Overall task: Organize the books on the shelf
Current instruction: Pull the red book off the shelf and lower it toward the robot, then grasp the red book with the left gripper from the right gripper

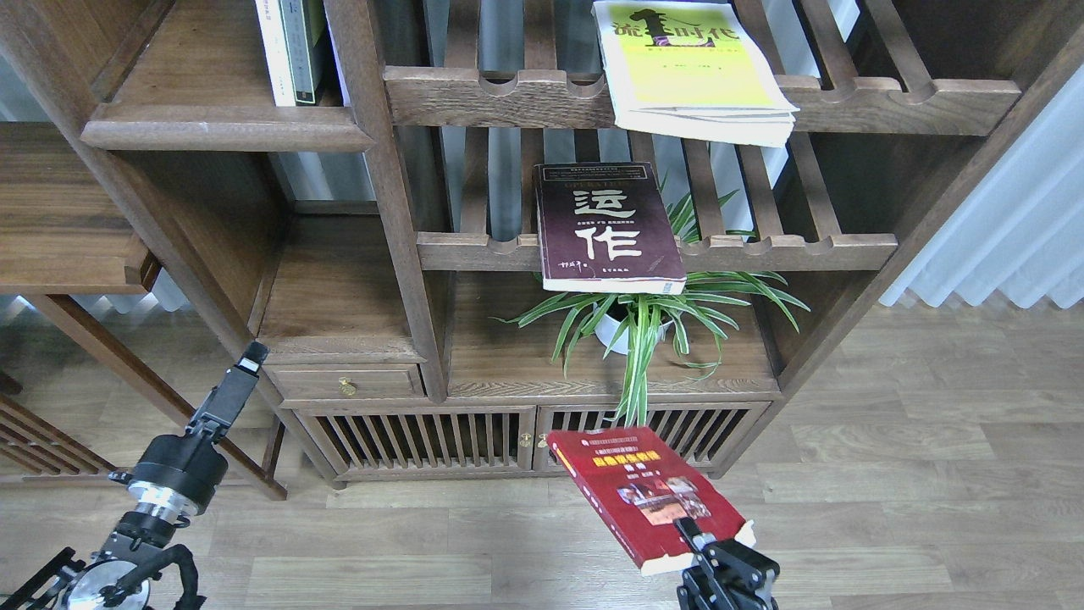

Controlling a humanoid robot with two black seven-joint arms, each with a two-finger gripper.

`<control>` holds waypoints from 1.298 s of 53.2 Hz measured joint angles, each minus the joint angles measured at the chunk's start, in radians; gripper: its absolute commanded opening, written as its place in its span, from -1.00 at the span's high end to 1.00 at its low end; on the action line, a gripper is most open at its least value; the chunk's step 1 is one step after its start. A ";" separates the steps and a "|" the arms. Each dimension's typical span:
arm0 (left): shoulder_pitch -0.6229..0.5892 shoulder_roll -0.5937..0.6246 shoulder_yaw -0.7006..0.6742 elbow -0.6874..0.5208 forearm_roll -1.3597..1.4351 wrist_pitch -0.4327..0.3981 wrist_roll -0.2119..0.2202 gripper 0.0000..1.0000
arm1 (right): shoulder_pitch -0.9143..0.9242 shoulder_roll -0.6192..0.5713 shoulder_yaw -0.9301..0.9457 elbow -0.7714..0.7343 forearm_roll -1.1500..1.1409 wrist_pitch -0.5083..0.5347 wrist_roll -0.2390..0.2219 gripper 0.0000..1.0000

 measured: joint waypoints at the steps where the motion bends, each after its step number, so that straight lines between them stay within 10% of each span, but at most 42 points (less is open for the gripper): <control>1: 0.001 -0.004 0.010 -0.001 -0.007 0.000 0.000 -1.00 | 0.004 0.001 -0.007 -0.008 -0.002 0.000 0.000 0.90; 25: 0.074 -0.193 0.419 -0.091 -0.256 0.000 0.002 -1.00 | 0.127 0.029 -0.114 -0.094 -0.026 0.000 -0.008 0.86; 69: 0.167 -0.213 0.481 -0.073 -0.291 0.000 -0.002 -0.88 | 0.126 0.061 -0.221 -0.100 -0.046 0.000 -0.036 0.84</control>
